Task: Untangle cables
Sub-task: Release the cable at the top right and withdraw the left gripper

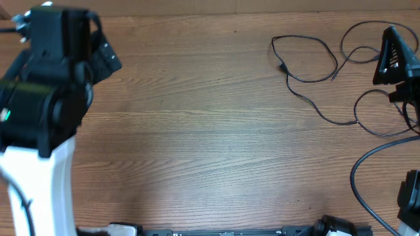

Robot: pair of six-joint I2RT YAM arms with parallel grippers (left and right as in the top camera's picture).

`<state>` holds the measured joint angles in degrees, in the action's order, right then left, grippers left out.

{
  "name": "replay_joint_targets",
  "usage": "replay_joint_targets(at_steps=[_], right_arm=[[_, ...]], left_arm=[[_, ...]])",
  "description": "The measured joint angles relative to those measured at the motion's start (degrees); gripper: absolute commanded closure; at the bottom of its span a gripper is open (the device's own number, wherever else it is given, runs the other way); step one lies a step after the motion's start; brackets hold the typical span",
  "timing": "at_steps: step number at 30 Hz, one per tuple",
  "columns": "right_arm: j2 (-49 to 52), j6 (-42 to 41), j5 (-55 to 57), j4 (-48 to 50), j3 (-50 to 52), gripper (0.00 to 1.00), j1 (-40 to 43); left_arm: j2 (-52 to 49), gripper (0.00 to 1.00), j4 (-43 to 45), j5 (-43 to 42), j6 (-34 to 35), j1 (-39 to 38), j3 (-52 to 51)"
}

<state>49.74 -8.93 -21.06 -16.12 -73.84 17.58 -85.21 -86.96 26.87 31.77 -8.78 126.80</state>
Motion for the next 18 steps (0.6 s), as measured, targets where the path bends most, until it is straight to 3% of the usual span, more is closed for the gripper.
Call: replay_joint_targets(at_steps=[6,13,18], right_arm=[[0.0,0.0,-0.2,-0.1,0.0,0.0,-0.1],[-0.1,-0.1,-0.8,0.0,0.0,0.0,-1.8],[-0.1,0.0,-1.1,0.2,0.0,0.0,-2.4]], left_arm=[[16.0,0.0,0.4,2.8,3.8,0.0,-9.9],[41.3,0.01,7.6,5.2,10.3,0.0,-33.1],[53.0,0.01,12.9,5.6,13.1,0.0,-48.2]])
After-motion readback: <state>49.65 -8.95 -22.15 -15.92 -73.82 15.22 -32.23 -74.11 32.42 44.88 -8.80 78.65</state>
